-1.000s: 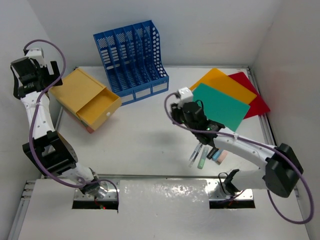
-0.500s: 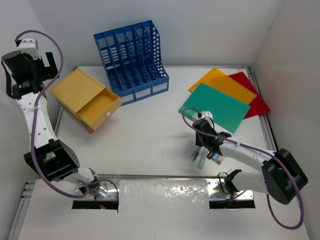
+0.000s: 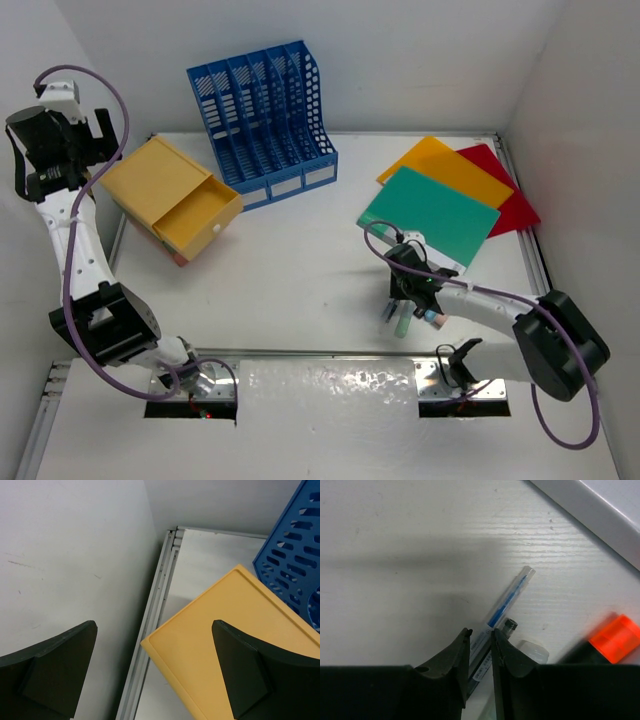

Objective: Organize the desk

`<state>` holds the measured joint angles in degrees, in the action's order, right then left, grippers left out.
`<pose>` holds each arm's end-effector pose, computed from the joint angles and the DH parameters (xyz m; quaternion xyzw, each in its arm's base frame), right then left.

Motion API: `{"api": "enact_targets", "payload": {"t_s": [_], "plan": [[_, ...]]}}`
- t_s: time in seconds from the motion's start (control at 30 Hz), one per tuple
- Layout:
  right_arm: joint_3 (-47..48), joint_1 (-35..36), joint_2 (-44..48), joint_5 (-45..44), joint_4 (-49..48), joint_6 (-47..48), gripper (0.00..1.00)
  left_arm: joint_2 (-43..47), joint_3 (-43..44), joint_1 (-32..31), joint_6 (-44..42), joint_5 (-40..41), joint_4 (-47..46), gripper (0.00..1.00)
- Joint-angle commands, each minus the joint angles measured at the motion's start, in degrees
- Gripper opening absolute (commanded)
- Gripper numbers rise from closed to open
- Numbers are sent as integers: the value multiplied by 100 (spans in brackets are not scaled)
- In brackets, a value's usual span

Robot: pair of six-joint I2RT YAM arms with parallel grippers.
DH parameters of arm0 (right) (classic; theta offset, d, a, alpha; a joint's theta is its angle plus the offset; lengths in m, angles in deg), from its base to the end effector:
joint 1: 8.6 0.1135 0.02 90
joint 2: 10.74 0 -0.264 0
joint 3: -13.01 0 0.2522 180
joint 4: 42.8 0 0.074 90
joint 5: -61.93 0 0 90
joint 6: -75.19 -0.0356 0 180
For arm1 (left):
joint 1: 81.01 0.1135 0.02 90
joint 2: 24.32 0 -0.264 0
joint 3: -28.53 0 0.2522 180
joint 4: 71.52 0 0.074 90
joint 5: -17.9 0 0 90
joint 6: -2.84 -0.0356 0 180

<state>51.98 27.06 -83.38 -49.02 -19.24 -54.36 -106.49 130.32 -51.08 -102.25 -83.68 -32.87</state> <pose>0.1774 0.1116 0.1355 0.0833 0.9411 0.0311 0.3262 0.2848 0.1557 0.4242 -0.0465 0.8109 0.1452 0.5650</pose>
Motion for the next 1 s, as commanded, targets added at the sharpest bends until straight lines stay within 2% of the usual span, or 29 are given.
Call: {"api": "enact_targets", "payload": {"t_s": [0.0,0.47,0.5,0.53,0.63,0.73,0.77,0.87,0.97], "plan": [[10,29,-75,170,-356,-97,22,140,4,-31,-2,-12,-256,99],[35,37,-820,662,-936,-79,23,131,118,-31,32,24,-221,100],[89,38,-926,758,-936,-27,22,140,118,-31,50,15,-230,100],[150,46,-1040,803,-945,17,14,140,127,-31,59,-3,-212,100],[317,46,-1366,899,-1243,105,0,131,127,-31,50,-12,-186,100],[502,90,-1446,1092,-1682,543,0,131,127,-31,6,23,-151,100],[676,108,-1446,1171,-1805,1015,0,131,127,-31,-2,24,-142,100],[984,161,-1376,1909,-2455,1965,0,105,127,-40,-20,-12,-107,99],[1292,196,-1112,2463,-3281,2451,0,96,118,-40,-11,-73,-72,100]]}}
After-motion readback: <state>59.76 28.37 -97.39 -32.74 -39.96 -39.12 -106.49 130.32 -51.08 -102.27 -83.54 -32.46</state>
